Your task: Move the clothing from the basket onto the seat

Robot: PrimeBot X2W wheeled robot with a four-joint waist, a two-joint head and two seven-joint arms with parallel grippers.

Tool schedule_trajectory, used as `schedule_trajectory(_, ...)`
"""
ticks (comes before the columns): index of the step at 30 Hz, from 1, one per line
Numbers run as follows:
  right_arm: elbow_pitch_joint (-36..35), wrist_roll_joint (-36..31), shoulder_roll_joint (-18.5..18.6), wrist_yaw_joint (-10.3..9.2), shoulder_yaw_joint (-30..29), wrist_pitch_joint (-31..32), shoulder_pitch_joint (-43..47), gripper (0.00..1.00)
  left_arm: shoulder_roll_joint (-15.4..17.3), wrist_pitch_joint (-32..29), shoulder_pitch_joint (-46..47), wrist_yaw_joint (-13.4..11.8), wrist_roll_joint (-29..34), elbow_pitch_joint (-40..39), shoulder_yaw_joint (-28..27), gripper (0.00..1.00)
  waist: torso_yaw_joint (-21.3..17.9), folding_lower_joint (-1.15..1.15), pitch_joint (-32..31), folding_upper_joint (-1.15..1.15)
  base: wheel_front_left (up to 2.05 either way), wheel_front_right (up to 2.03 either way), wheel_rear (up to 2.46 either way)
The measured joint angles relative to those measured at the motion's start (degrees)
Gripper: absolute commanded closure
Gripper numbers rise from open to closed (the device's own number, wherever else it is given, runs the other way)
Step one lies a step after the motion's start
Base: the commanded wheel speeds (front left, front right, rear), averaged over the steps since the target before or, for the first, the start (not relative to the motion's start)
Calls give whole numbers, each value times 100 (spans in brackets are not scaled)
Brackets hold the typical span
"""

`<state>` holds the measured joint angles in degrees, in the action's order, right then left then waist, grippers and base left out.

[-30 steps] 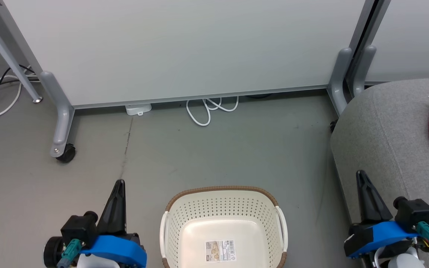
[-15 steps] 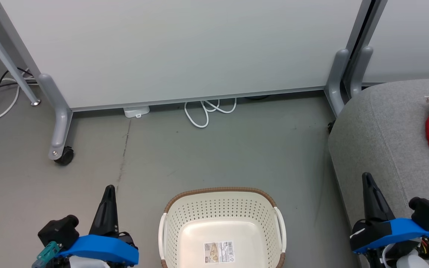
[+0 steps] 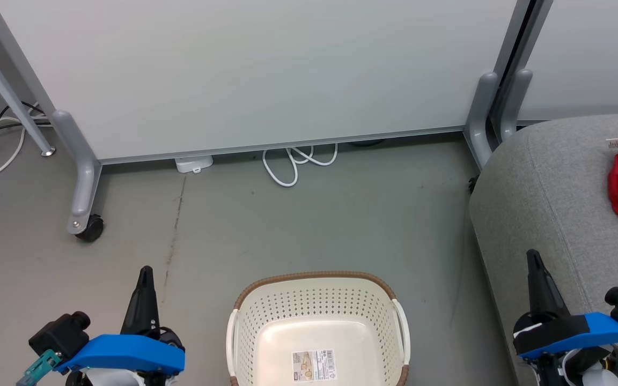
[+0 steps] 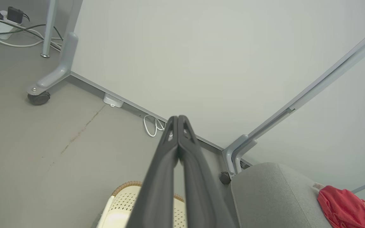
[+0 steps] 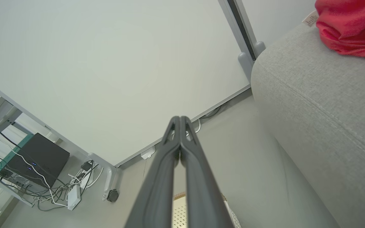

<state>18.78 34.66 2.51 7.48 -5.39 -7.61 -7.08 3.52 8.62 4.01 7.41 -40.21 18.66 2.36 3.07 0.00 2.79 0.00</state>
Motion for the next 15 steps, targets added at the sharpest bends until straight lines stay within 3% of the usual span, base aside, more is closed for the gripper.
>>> schedule_trajectory(15,-105,1236,1,0,-26,303,15,100,27,-275,32,0,-1181,-99,-144,100,-47,0,-40,0,0,0,0)
